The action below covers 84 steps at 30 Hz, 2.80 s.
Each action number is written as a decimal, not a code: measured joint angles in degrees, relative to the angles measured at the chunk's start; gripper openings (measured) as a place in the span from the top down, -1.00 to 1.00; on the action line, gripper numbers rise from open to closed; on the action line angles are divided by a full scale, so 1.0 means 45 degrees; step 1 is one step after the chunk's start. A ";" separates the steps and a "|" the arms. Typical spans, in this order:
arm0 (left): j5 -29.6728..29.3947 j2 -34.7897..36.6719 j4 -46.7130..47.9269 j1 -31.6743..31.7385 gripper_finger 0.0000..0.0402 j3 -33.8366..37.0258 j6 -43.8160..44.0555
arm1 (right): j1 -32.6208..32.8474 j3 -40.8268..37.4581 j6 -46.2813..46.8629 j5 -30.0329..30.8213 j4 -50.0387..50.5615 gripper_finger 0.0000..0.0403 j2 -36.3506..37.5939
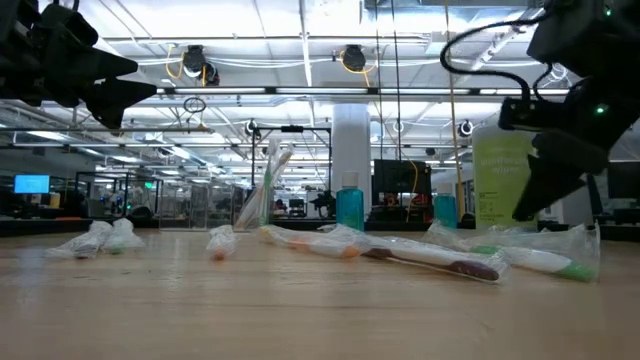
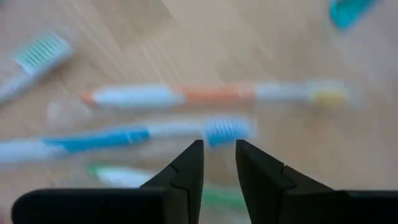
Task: Pick & Place toothbrushing station
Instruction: Put the green toothbrush into the transparent organizer
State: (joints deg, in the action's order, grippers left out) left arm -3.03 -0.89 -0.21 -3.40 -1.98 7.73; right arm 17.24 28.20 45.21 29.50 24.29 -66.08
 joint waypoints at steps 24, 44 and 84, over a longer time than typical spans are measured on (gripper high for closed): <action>0.0000 -0.0004 0.0000 -0.0003 -0.14 -0.0004 0.0000 | -0.2734 0.1102 0.3085 -0.5318 0.6080 0.18 0.2208; 0.0000 -0.0001 0.0000 -0.0003 -0.14 -0.0004 0.0000 | -0.6054 -0.1865 0.1769 -0.3869 0.1669 0.15 0.2424; 0.0005 0.0000 -0.0004 -0.0005 -0.14 -0.0004 0.0000 | -0.4032 0.3935 0.1369 -0.4361 0.5198 0.16 -0.2428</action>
State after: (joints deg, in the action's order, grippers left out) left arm -3.01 -0.89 -0.22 -3.42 -2.00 7.73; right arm -0.91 45.91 51.37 9.87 47.68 -77.01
